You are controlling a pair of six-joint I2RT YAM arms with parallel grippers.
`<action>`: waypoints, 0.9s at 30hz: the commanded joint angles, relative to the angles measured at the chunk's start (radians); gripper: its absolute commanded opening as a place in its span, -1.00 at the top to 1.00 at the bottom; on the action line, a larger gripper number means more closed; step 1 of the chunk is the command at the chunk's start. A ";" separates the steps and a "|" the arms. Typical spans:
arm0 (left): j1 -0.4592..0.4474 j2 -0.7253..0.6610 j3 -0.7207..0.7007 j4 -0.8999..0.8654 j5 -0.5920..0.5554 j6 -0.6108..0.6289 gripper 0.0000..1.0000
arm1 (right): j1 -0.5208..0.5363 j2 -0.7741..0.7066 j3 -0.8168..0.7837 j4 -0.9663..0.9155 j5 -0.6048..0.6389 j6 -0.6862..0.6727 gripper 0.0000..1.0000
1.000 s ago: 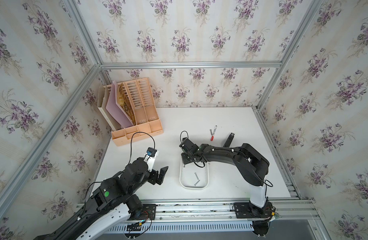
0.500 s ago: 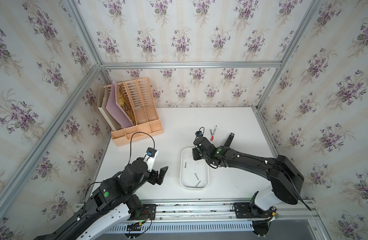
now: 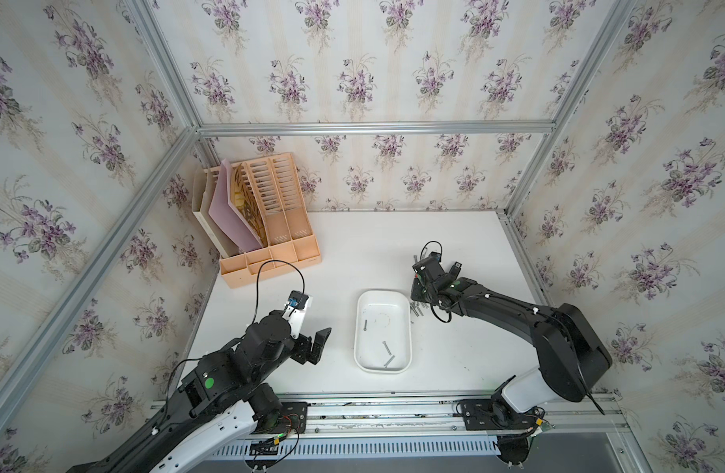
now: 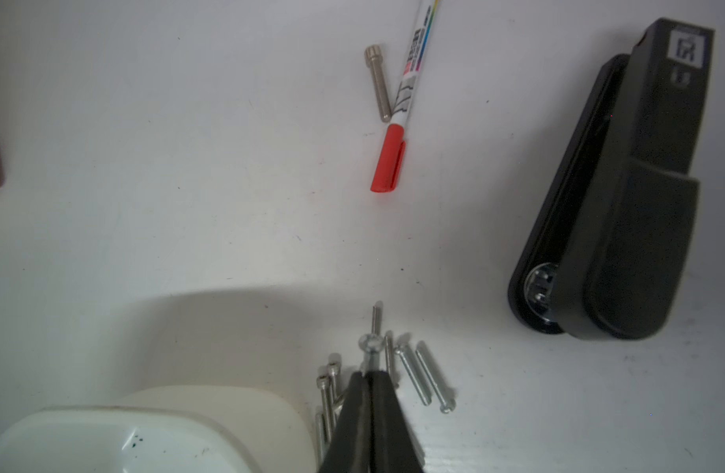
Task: Take out the screws from the storage box
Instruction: Place the screw at the center of the board.
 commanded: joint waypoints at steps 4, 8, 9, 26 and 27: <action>0.000 -0.007 0.008 0.017 -0.014 0.000 -0.98 | -0.018 0.077 0.028 -0.052 -0.043 0.030 1.00; -0.001 -0.009 0.006 0.017 -0.014 -0.002 -0.98 | -0.026 0.107 0.039 -0.057 -0.068 0.028 1.00; -0.001 -0.007 0.006 0.018 -0.014 -0.001 -0.99 | -0.027 0.114 0.040 -0.058 -0.073 0.028 1.00; -0.001 -0.011 0.006 0.017 -0.014 0.000 -0.99 | -0.029 0.147 0.049 -0.055 -0.107 0.022 0.67; -0.001 -0.012 0.007 0.017 -0.014 0.000 -0.98 | -0.030 0.143 0.047 -0.055 -0.106 0.023 0.63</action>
